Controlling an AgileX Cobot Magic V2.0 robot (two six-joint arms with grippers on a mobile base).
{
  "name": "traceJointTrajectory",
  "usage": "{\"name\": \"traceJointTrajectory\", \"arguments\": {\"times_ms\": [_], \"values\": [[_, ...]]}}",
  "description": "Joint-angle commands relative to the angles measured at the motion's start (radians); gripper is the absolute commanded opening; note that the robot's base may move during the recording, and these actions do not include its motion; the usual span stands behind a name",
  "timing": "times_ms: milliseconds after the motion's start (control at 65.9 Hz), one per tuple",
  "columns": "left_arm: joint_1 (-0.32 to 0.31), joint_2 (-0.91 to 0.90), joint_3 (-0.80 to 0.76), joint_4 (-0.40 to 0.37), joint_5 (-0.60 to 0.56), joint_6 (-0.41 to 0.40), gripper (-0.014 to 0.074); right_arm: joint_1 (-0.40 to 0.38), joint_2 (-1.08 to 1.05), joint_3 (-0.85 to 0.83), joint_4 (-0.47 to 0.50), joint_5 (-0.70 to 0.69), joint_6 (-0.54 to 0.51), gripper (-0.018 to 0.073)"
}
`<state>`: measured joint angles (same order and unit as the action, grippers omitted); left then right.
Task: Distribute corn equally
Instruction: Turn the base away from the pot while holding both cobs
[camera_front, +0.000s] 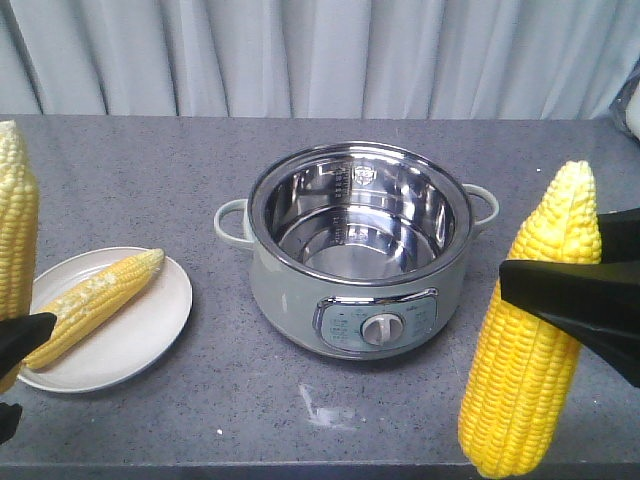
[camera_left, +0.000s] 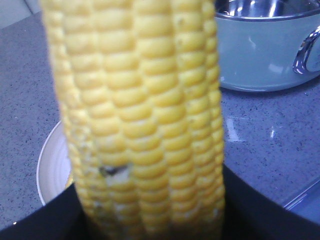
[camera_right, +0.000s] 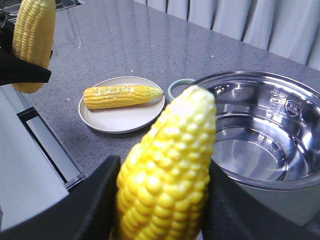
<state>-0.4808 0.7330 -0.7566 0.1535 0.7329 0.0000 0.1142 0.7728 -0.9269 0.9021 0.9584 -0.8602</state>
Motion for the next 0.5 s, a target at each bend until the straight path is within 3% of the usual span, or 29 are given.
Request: {"name": "traceJointTrajectory", "arguments": {"times_ms": [0,486], "values": [[-0.001,-0.004,-0.028,0.003,-0.064,0.0,0.0317,0.0,-0.004,-0.025,0.05,-0.04,-0.008,0.0207],[-0.001,-0.004,-0.028,0.003,-0.064,0.0,0.0317,0.0,-0.004,-0.025,0.05,-0.04,-0.008,0.0207]]}}
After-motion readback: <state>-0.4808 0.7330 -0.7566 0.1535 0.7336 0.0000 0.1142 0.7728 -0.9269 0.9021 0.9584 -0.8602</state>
